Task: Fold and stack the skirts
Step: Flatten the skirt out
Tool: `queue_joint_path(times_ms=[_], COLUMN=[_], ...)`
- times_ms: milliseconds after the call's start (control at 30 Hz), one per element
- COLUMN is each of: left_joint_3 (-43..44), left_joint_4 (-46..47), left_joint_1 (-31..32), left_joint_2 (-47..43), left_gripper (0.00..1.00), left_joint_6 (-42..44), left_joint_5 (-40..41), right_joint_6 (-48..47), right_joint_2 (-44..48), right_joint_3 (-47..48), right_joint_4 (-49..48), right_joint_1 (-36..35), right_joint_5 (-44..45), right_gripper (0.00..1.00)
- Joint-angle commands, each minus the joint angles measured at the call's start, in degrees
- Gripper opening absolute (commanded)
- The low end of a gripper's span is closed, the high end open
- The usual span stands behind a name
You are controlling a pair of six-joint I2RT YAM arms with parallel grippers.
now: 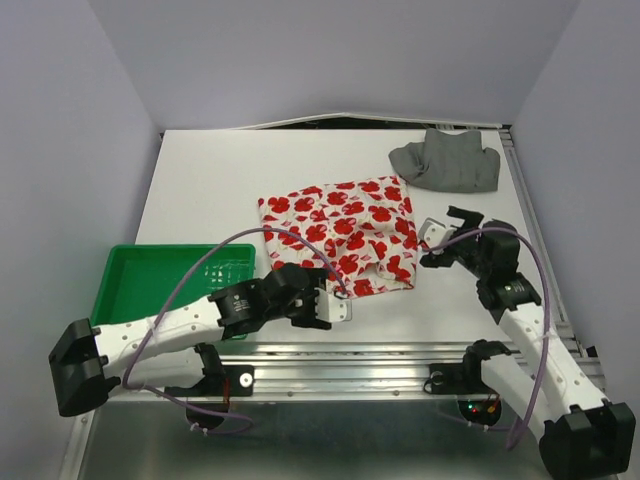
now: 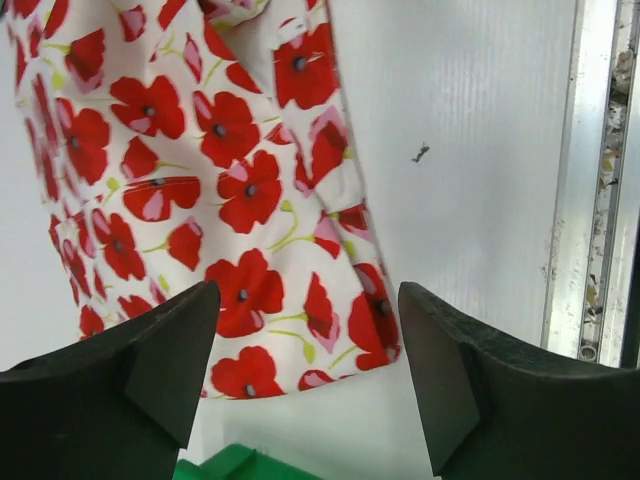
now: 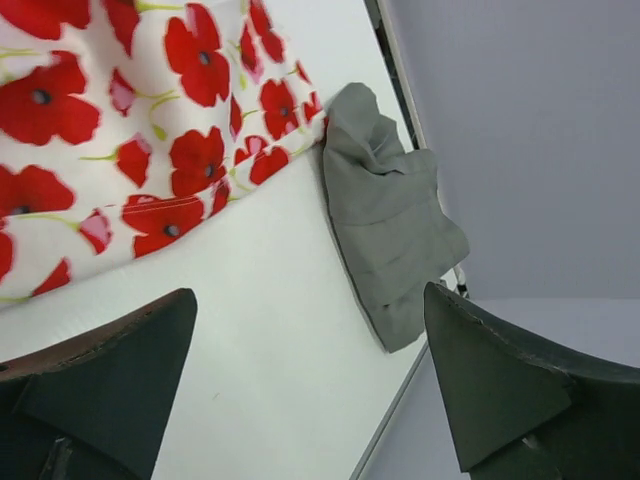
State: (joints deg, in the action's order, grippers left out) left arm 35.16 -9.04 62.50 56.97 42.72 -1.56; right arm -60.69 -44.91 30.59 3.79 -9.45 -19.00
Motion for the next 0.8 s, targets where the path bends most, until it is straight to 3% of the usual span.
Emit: queue_joint_path(times_ms=[0, 100, 200, 367, 467, 600, 767], left_joint_3=[7.5, 12.6, 16.9, 21.4, 22.6, 20.7, 18.8], left_joint_4=[1.4, -1.7, -6.9, -13.9, -19.1, -23.9, -25.7], left_joint_1=[-0.4, -1.2, -4.8, -15.0, -18.1, -18.0, -18.0], left_joint_2=[-1.9, -1.4, 0.6, 7.8, 10.7, 13.2, 18.8], left_gripper=[0.84, 0.84, 0.81, 0.71, 0.62, 0.62, 0.69], left_joint_6=[-4.0, -7.9, -11.8, -16.3, -14.5, -11.0, -9.6], left_joint_5=[4.0, 4.3, 1.9, -8.2, -13.1, -13.9, -8.5], right_joint_6=[-1.5, 6.4, 16.5, 22.6, 20.8, 20.6, 26.0], right_joint_2=[-0.2, -5.3, -16.7, -28.8, -31.4, -31.2, -36.2], right_joint_3=[5.0, 11.1, 23.4, 35.9, 36.8, 31.1, 28.2], right_joint_4=[-0.4, 4.5, 13.9, 33.2, 42.6, 43.1, 40.9], right_joint_1=[0.0, 0.0, 0.0, 0.0, -2.1, -6.2, -8.7], right_joint_5=[1.8, 2.7, 0.9, -10.5, -14.2, -10.2, -4.7], right_gripper=[1.0, 0.99, 0.81, 0.59, 0.52, 0.48, 0.49])
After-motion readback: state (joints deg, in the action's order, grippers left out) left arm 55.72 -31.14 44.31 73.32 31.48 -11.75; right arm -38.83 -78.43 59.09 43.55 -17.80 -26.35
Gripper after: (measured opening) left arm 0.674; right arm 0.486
